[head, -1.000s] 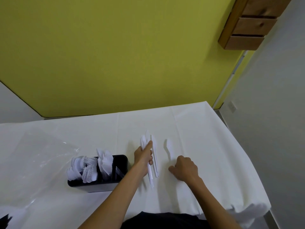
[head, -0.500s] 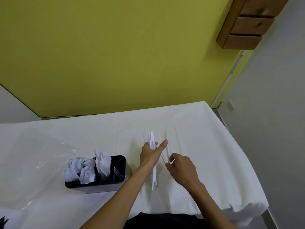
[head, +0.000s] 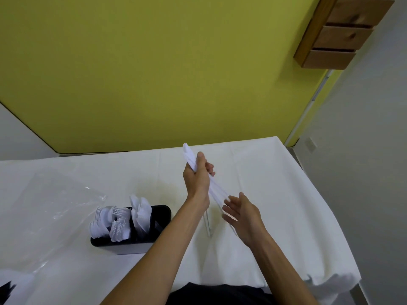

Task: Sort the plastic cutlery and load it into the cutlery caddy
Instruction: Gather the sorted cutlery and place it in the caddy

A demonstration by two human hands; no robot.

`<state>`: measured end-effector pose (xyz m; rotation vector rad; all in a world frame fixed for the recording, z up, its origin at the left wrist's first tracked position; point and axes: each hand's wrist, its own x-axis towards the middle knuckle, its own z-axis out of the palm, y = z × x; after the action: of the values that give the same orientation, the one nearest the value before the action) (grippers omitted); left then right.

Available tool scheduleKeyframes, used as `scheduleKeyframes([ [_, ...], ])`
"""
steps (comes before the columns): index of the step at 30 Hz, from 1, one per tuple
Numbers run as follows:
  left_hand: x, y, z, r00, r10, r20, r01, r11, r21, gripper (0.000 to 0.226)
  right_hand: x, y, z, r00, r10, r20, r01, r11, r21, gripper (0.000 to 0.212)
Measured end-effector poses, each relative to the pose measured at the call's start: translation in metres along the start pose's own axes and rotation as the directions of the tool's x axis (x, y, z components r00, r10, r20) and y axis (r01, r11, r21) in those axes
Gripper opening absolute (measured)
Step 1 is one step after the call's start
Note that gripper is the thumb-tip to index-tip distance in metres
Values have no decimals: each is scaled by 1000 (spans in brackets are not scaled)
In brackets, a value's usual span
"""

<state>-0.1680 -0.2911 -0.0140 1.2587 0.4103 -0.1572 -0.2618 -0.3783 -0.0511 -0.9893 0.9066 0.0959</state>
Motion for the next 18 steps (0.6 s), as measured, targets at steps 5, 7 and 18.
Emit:
scheduleKeyframes([
  [5,-32,0,11,998,-35,53,38,997,-66,31,-9,-15,22,990,37,133,-88,913,398,28],
  [7,-36,3,5,999,-25,31,28,996,-85,36,-5,-12,23,987,44,152,-112,874,473,36],
  [18,-39,35,-80,962,267,-48,-259,956,139,49,-22,25,66,958,-110,263,109,994,19,41],
])
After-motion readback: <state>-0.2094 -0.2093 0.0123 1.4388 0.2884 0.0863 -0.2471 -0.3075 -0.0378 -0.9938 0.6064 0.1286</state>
